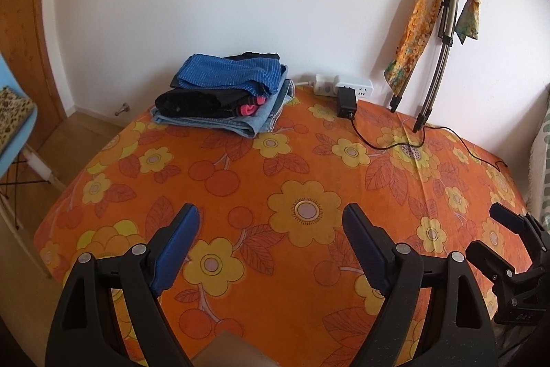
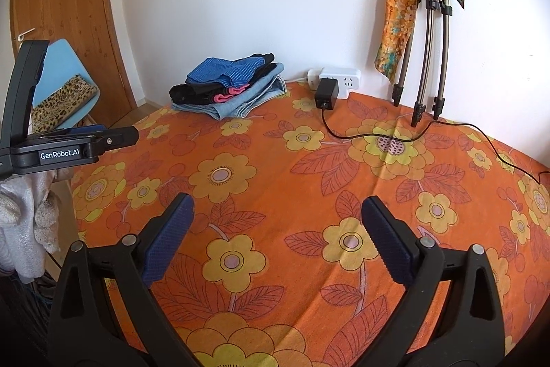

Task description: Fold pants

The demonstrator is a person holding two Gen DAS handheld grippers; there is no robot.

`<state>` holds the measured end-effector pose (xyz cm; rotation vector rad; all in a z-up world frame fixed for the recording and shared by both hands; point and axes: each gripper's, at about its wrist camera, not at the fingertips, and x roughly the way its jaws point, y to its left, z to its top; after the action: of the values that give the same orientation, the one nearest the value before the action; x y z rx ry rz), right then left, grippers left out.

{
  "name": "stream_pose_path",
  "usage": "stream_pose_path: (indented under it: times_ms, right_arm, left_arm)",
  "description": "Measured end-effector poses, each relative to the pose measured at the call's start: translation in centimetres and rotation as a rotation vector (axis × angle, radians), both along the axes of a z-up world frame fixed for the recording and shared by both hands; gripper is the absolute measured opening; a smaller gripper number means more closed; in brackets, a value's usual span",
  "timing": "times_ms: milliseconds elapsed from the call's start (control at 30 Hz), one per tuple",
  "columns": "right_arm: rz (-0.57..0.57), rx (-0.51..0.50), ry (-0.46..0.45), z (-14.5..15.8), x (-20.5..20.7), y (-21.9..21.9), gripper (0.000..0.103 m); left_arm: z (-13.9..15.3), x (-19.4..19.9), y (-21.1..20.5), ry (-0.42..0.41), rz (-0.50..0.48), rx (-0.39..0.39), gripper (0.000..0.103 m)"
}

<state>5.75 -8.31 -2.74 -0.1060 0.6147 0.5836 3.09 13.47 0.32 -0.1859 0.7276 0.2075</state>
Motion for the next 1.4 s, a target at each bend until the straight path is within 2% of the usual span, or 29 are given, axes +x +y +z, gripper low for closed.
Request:
stream_pose_path:
  times_ms: [200, 1400]
  right_arm:
    - [-0.003, 0.009, 0.023, -0.46, 0.70, 0.29, 0.100]
    - [0.001, 0.008, 0.030, -0.68, 0.59, 0.54, 0.100]
  left_arm:
    - [0.24, -0.03, 0.55, -0.011, 0.013, -0.001, 0.085]
    - [0.66, -0.46, 0.43, -0.029, 0.024, 0.040, 0.085]
